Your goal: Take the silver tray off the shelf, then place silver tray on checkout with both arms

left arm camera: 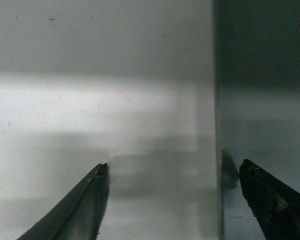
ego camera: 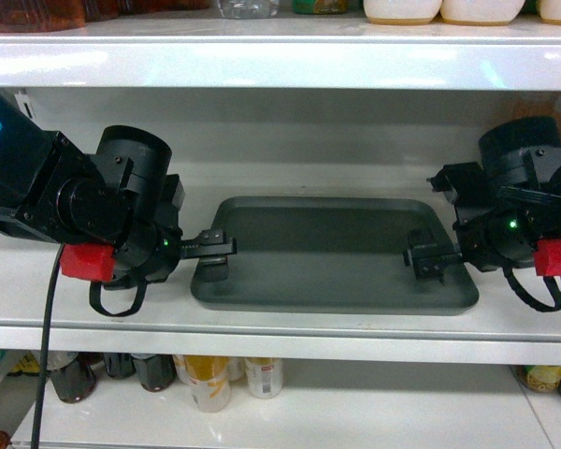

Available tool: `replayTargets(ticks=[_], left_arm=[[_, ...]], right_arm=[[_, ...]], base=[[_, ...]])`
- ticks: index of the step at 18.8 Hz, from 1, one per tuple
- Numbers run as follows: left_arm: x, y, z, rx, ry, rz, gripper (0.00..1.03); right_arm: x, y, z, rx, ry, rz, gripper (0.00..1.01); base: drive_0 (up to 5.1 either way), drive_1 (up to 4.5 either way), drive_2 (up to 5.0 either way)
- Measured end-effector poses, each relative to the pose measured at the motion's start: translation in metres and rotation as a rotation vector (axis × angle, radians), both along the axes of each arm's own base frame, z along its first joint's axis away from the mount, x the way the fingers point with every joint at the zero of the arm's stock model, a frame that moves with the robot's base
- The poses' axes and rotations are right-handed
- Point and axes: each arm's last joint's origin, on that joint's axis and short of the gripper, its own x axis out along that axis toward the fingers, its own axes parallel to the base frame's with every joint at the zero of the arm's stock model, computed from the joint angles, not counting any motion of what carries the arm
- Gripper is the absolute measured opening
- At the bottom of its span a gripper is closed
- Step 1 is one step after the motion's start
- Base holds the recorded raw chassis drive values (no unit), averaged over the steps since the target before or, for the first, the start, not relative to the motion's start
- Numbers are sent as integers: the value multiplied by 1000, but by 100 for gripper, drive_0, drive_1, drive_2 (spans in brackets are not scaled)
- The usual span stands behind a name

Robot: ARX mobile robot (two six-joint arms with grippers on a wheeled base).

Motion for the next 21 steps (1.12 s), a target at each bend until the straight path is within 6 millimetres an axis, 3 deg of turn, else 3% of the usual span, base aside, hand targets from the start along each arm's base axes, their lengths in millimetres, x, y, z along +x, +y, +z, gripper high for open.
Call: replayTargets(ticks=[8,14,19,20,21], left_arm=[[2,-4,-1,-34,75,-20,5],[-11,-1,0,-107,66,13,3],[-44,-1,11,-115,56,27,3],[-79,-4,60,-109,-48,29,3],[-87,-5,72,-106,-87,25,3]], right_arm=[[1,2,-4,-18,47,-17,5],[-14,0,-5,29,37,-42,3],[-48,-2,3,58,32,-34,3],[-85,-7,47,105,-59,-30,3],[-96,-8,59,119,-89,-30,3]], base=[[0,0,0],[0,0,0],[0,0,0],[0,0,0],[0,0,0]])
